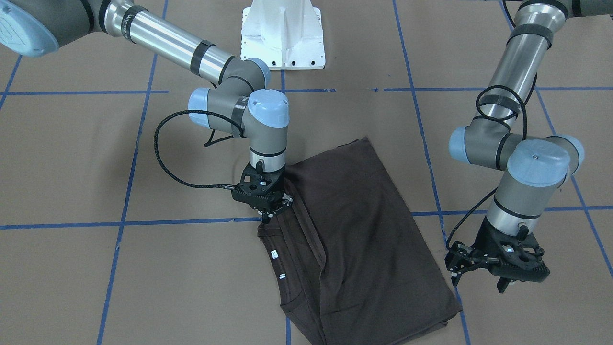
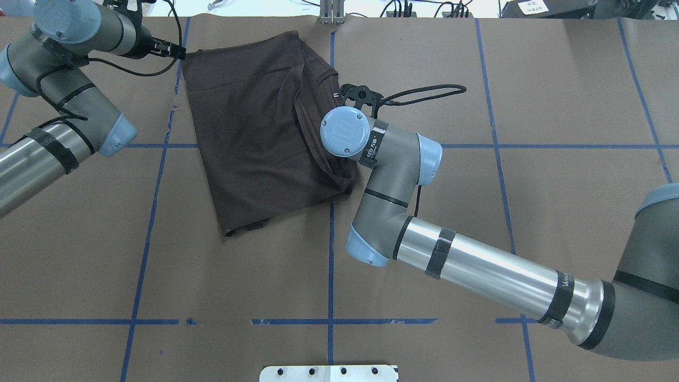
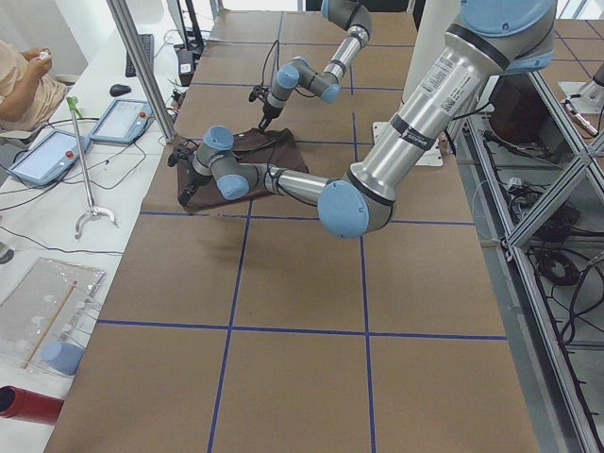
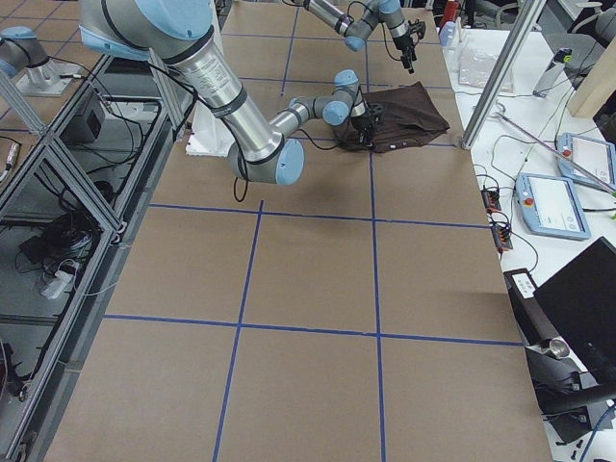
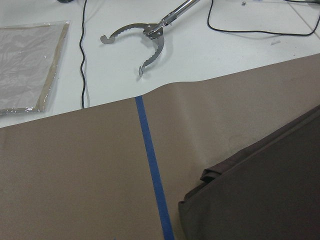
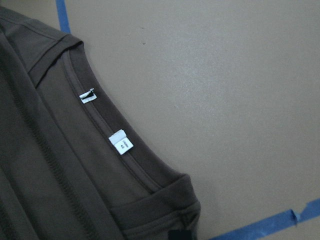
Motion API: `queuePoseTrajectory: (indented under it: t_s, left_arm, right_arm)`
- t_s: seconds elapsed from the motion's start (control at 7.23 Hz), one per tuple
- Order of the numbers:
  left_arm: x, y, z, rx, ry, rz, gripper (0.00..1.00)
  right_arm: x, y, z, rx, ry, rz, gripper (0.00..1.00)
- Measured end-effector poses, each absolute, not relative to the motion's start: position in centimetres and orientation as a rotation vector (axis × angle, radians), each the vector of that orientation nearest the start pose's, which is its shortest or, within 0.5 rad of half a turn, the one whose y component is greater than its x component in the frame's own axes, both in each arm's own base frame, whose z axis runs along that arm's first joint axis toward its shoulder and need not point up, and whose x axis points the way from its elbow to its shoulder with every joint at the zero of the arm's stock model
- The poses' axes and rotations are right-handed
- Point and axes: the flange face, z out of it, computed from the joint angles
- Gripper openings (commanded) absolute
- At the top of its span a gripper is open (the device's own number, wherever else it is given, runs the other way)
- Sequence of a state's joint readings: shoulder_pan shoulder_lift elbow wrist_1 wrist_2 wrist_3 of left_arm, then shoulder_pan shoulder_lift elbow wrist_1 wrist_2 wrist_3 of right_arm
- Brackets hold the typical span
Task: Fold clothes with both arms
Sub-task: 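Push the shirt with the right gripper to straighten it square on the table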
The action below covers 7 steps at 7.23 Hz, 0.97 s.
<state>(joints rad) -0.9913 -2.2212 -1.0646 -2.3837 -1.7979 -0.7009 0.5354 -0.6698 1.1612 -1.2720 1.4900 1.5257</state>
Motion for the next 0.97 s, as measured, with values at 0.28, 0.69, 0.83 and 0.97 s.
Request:
queuePoseTrajectory:
  t_s: [0.28,0.69,0.83,0.97]
  left_arm:
    - [33.9,-71.4,41.8,0.635,0.742,-0.005,1.0]
    - [34.7,-70.9,41.2,0.629,0.759,-0.017,1.0]
    - [34.8,-70.8,41.0,0.632,0.764,-0.016,1.0]
    - [34.9,-70.7,40.6,0.637,0.769,-0.015,1.0]
  right_arm:
    - [-61.7,-52.8,24.5,0.304,-0.749,0.494,0.0]
    - [-56.3,-42.8,26.7,0.331,-0.772,0.433,0.0]
    - [-54.5,-39.3,28.0,0.341,-0.777,0.408,0.0]
    - [-53.0,-37.1,29.4,0.348,-0.773,0.392,0.0]
